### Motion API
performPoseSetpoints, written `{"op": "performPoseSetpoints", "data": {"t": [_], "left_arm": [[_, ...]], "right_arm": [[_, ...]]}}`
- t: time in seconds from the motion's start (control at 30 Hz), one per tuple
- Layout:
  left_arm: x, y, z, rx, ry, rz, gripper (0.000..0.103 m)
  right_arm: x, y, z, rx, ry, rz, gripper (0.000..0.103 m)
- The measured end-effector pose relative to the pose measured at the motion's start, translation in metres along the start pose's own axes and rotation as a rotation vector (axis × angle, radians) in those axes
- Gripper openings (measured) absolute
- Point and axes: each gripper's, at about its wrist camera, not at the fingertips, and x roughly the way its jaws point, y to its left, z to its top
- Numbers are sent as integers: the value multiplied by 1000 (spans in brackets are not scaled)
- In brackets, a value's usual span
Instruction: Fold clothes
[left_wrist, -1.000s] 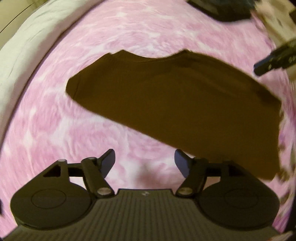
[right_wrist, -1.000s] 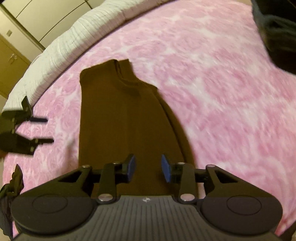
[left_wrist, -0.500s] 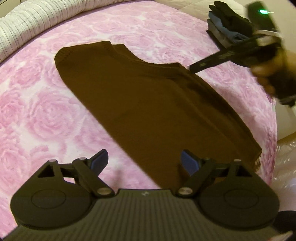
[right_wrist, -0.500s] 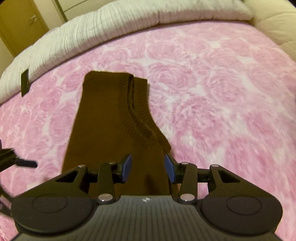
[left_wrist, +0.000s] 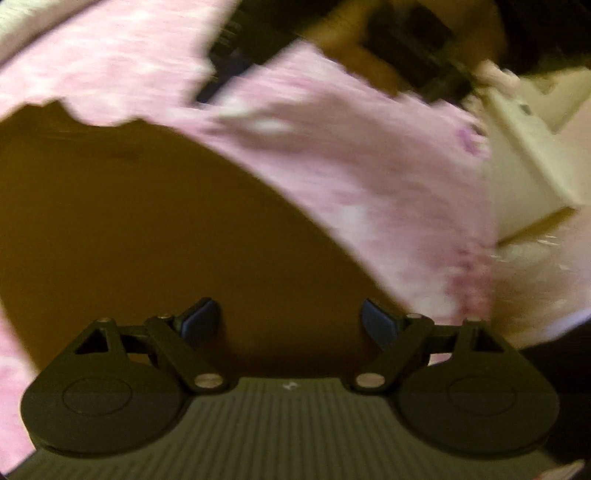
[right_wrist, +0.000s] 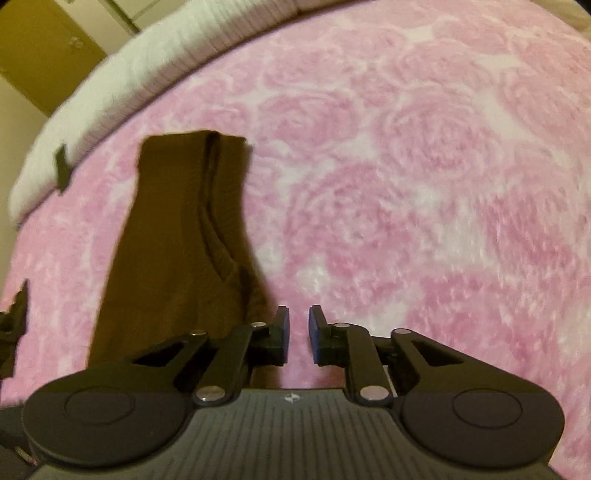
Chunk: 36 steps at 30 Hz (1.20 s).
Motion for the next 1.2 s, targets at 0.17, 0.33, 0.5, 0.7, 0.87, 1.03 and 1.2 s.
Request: {"op": "performPoseSetpoints", "data": {"t": [0.17, 0.33, 0.5, 0.7, 0.87, 1.03, 1.2], "left_arm": [[21, -32, -4, 76, 68, -124, 83], [-15, -8, -9, 63, 6, 1, 83], [-31, 52, -17, -40, -15, 176, 84], [-20, 104, -29, -180, -46, 242, 85], [-12, 100, -33, -177, -60, 241, 89], [-7, 96, -33, -165, -54, 225, 92], [-9, 99, -28, -145, -54, 209, 93]], "right_arm": [[4, 19, 14, -84, 26, 62, 32], [25, 45, 65, -184, 0, 96, 32], [75, 71, 120, -243, -27, 112, 34], [134, 93, 166, -312, -31, 104, 51], [162, 95, 176, -347, -6, 124, 53], [146, 107, 164, -434, -72, 114, 38], [143, 104, 159, -427, -68, 83, 7]]}}
